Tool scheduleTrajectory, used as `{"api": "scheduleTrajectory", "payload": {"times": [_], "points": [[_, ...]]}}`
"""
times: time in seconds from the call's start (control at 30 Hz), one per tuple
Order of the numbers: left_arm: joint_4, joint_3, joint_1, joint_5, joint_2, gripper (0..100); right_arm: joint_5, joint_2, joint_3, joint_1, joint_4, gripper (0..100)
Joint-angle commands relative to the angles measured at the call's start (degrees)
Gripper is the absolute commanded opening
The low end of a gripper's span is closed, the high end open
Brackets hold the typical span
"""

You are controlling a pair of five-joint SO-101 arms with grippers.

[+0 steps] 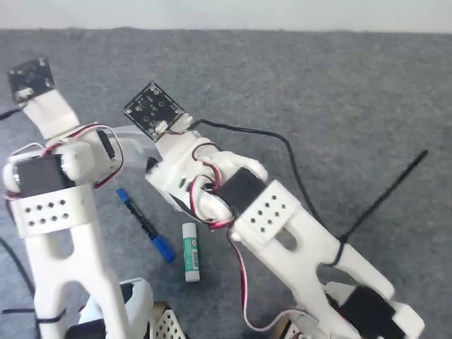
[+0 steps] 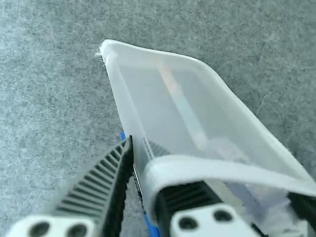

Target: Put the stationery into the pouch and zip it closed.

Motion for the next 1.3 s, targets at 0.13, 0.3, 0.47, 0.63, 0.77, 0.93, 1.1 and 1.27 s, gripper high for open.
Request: {"api": "scheduleTrajectory", "payload": {"times": [0.13,0.3,0.47,0.63,0.77,0.93,1.1,1.27], "points": [[-2.37,-1.89,-0.62,0.26,-2.99,1,-0.79,-10.51,-0.62,2.24,7.16,19.1],[-2.37,-1.89,-0.62,0.26,-2.90,1,-0.88,-16.13,-0.62,2.33,10.07,19.1],[-2.46,-1.80,-0.62,-0.44,-2.90,1,-0.88,-20.35,-0.62,2.33,13.76,19.1],[-3.16,-1.71,-2.99,-1.14,-2.90,1,-0.88,-21.05,-0.62,2.33,17.36,19.1],[-3.34,-1.71,-5.01,-1.14,-2.90,1,-0.88,-19.65,-0.53,3.38,19.65,19.1],[-4.40,-1.71,-9.23,-1.05,-3.16,1,-0.62,-16.75,0.79,6.11,19.12,19.1],[-4.40,-1.80,-12.22,-1.05,-3.25,1,-0.79,-14.73,7.30,7.08,12.97,19.1],[-4.40,-1.80,-14.68,-0.97,-3.25,1,-0.88,-14.64,11.52,6.99,10.95,19.1]]}}
